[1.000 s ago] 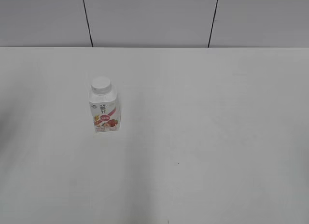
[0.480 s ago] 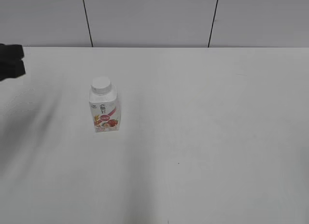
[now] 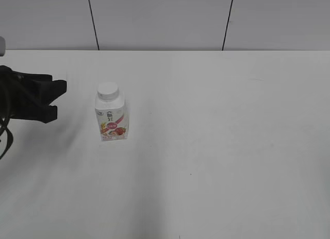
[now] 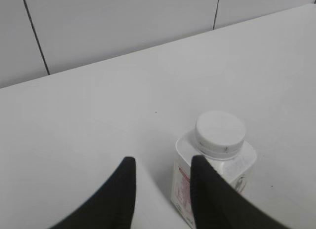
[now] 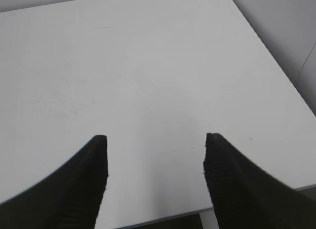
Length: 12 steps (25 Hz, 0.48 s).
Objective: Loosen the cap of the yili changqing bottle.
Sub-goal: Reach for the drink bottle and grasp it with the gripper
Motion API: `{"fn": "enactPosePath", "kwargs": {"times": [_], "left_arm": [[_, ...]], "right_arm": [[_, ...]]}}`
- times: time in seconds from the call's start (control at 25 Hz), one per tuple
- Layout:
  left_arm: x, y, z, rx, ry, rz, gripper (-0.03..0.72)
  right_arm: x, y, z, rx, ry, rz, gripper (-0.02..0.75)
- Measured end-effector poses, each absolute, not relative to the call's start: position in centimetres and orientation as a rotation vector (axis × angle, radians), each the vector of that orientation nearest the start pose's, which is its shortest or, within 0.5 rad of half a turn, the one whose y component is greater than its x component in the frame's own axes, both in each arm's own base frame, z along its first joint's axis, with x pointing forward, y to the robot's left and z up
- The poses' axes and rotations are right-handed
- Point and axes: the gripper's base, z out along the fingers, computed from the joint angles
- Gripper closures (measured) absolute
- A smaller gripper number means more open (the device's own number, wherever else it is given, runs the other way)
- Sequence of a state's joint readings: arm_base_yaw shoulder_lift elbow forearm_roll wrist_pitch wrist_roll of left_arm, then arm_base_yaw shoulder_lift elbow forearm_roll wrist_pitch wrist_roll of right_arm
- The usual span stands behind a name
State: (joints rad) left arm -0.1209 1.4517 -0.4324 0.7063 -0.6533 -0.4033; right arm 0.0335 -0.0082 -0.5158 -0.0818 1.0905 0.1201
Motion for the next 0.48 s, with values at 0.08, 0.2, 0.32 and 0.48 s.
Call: {"fn": "enactPosePath", "kwargs": {"times": [0.08,0.2,0.32,0.48], "left_arm": [[24.24,-6.70,18.67,0.574,1.867,-0.362,0.449],[24.14,-7.03,18.75,0.597,1.851,-0.379,0.449],[23.98,-7.19,18.65,0.662,1.835,-0.383,0.449],[24.07,-6.65,18.09,0.757,1.759,-0.464,0.433]], "right_arm": [[-0.92,-0.69,27.94,0.095,2.045,-0.002,0.246],[-0.92,-0.69,27.94,0.095,2.045,-0.002,0.246],[-0.92,-0.69,27.94,0.095,2.045,-0.002,0.246],[-0.92,-0.69,27.94,0.095,2.045,-0.002,0.246]]}}
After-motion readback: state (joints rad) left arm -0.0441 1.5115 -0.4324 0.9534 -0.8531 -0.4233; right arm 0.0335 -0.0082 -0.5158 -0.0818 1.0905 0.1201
